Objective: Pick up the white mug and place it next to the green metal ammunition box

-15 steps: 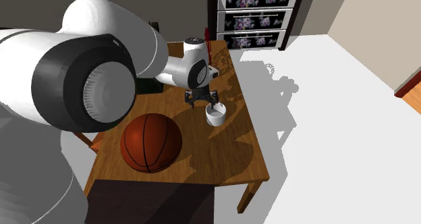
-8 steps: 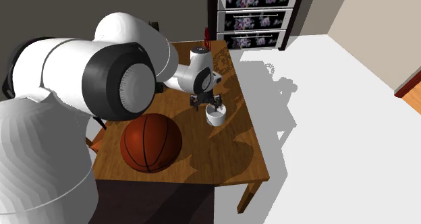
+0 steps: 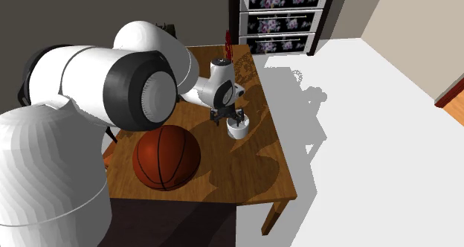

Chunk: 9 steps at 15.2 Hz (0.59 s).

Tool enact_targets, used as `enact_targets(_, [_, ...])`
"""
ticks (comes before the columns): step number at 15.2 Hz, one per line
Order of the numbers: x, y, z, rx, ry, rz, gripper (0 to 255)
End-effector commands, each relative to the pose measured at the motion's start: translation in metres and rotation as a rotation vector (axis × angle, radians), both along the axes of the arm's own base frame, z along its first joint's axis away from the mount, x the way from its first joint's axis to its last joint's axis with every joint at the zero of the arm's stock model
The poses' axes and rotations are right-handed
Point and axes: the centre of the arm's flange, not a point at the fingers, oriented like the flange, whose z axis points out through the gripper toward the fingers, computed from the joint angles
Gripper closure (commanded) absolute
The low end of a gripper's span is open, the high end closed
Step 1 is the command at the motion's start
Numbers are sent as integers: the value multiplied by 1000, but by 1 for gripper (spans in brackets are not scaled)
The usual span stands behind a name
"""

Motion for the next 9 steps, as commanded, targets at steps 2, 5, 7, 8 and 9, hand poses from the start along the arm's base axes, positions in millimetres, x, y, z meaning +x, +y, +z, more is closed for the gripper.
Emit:
enact_targets(2, [0, 0, 0, 0, 0, 0, 0])
enact_targets(5, [0, 0, 0, 0, 0, 0, 255])
enact_targets(7, [0, 0, 0, 0, 0, 0, 255])
enact_targets(8, [0, 0, 0, 0, 0, 0, 255])
enact_targets(9, [0, 0, 0, 0, 0, 0, 255])
